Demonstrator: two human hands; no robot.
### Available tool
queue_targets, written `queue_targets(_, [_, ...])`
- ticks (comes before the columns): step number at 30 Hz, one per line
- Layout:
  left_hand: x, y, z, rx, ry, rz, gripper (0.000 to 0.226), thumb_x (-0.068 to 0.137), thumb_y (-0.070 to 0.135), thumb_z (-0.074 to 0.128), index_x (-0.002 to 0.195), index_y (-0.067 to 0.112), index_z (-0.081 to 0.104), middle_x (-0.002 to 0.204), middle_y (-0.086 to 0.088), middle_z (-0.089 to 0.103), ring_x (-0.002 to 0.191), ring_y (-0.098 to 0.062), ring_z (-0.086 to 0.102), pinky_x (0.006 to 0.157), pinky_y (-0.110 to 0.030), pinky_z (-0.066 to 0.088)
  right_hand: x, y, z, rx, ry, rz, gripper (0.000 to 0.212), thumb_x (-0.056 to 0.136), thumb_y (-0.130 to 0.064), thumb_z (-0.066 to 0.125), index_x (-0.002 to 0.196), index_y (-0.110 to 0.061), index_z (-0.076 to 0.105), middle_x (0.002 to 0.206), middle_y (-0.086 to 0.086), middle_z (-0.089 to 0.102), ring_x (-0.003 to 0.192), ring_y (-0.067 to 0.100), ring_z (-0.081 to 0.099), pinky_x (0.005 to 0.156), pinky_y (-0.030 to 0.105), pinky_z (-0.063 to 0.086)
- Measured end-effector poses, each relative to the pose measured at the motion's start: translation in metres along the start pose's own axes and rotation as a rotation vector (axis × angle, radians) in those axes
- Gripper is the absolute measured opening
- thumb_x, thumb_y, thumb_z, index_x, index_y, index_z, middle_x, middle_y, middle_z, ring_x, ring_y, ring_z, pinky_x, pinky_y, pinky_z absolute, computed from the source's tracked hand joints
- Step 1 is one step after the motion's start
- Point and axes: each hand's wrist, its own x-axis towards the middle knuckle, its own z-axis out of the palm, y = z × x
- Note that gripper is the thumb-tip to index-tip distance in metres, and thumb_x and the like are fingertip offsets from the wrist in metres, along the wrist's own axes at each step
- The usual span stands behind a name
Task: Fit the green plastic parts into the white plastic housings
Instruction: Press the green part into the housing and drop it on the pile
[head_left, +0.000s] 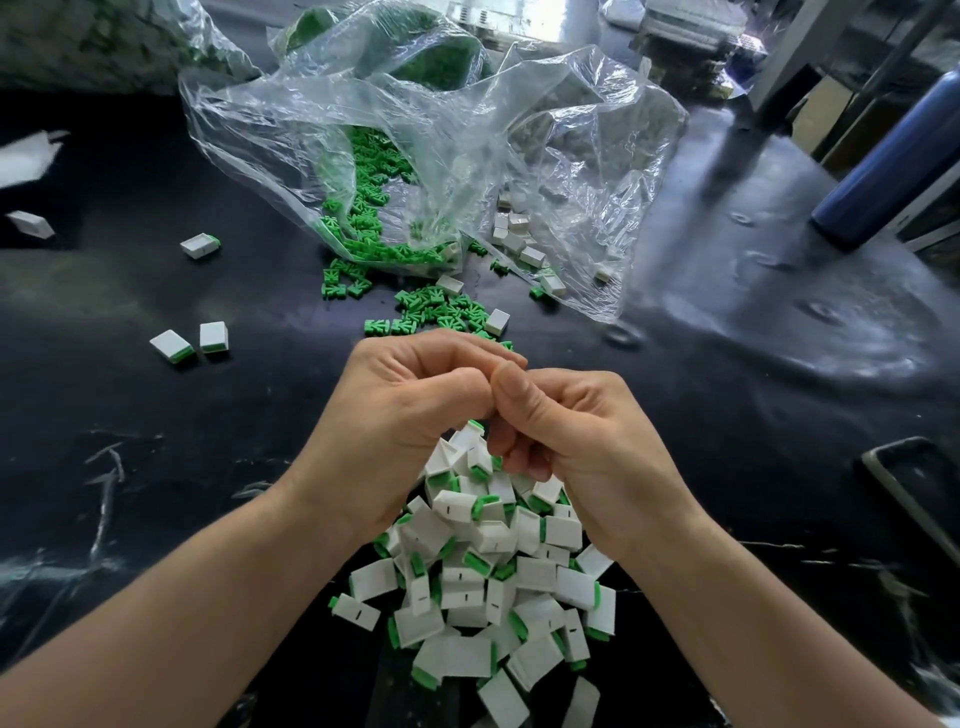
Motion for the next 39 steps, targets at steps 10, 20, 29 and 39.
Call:
queue_targets(10, [0.0010, 0.0008, -0.0011, -0.025, -0.029, -0.015, 0.017, 0.060, -0.001, 0.055, 0.056, 0.004, 0.070, 0.070, -0.012, 0.065, 0.055, -0.026, 0.059, 0.050, -0.026, 0.049, -0.0008, 0.0007, 0.0006, 0.001, 0.005, -0.020, 0.030, 0.071, -0.038, 0.056, 0.047, -0.021, 0.064, 0.047, -0.003, 0.056, 0.041, 0.005, 0.046, 0.043, 0.012, 0.036])
queue_targets(20, [0.0025, -0.0018, -0.0030, -0.004, -0.043, -0.023, 0.011, 0.055, 0.000, 0.061, 0.057, 0.005, 0.071, 0.072, -0.011, 0.066, 0.060, -0.027, 0.058, 0.053, -0.028, 0.051, -0.0005, 0.0013, 0.0010, -0.011, 0.027, -0.007, 0.029, 0.070, -0.039, 0.056, 0.050, -0.019, 0.062, 0.047, -0.002, 0.055, 0.041, 0.006, 0.046, 0.043, 0.013, 0.035])
queue_targets(29, [0.0033, 0.0039, -0.0042, -0.066, -0.053, -0.016, 0.023, 0.062, -0.002, 0.050, 0.057, 0.006, 0.071, 0.067, -0.026, 0.054, 0.051, -0.033, 0.046, 0.047, -0.033, 0.045, 0.0022, 0.0020, 0.0014, 0.131, -0.083, 0.129, 0.042, 0.080, -0.043, 0.045, 0.064, -0.012, 0.067, 0.058, 0.004, 0.060, 0.048, 0.012, 0.051, 0.044, 0.018, 0.037])
queue_targets(39, [0.0024, -0.0029, -0.0007, -0.040, 0.028, -0.005, 0.020, 0.057, -0.003, 0.050, 0.052, 0.004, 0.068, 0.062, -0.013, 0.061, 0.048, -0.023, 0.052, 0.044, -0.024, 0.045, 0.0004, 0.0037, 0.0014, 0.035, -0.027, 0.046, 0.026, 0.073, -0.037, 0.052, 0.058, -0.017, 0.063, 0.054, -0.003, 0.058, 0.046, 0.006, 0.050, 0.044, 0.016, 0.037])
